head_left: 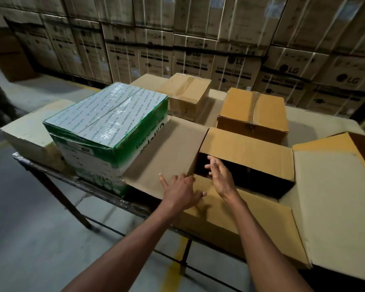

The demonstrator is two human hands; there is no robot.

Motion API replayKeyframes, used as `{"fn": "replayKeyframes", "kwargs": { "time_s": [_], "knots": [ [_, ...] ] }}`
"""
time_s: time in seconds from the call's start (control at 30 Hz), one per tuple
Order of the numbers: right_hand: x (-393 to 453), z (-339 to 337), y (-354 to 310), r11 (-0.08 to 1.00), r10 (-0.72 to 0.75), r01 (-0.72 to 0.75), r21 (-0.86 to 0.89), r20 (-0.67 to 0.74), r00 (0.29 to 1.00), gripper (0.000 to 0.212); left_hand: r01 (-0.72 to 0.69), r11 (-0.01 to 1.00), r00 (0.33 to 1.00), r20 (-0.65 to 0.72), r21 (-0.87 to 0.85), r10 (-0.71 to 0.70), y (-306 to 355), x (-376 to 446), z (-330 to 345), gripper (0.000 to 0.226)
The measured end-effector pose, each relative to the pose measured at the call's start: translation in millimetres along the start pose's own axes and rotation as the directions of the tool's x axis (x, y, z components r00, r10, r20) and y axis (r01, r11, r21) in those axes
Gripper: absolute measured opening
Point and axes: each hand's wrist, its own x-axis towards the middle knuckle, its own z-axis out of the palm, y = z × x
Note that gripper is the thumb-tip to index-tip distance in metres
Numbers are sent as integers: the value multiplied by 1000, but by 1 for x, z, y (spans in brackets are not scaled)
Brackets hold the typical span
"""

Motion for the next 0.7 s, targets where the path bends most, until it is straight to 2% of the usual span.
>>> {"fn": "replayKeyframes", "kwargs": {
  "time_s": [0.17, 0.3, 0.4, 0.5, 0.6, 0.7],
  "knots": [
    [-11, -67, 42, 950, 33, -58, -308, -88, 996, 49, -201, 979, 979, -22, -27, 201, 28, 20, 4, 62],
    [-21, -99, 78, 835, 221, -218, -505, -56, 974, 52, -296, 944, 945, 98, -147, 312, 48, 53, 21, 66],
    [-29, -112, 98, 745, 328, -320, -585, -96, 940, 64, -324, 941, 918, 206, -101, 339, 58, 69, 35, 76],
    [-40, -126, 88, 690, 358, -336, -641, -102, 928, 63, -335, 939, 910, 231, -78, 344, 64, 76, 47, 75],
    [-51, -134, 75, 652, 406, -310, -692, -27, 913, 63, -346, 937, 907, 237, -58, 349, 71, 81, 58, 58],
    [-51, -139, 77, 681, 363, -269, -681, -4, 932, 60, -363, 929, 912, 175, -71, 370, 75, 86, 63, 44]
  ]
}}
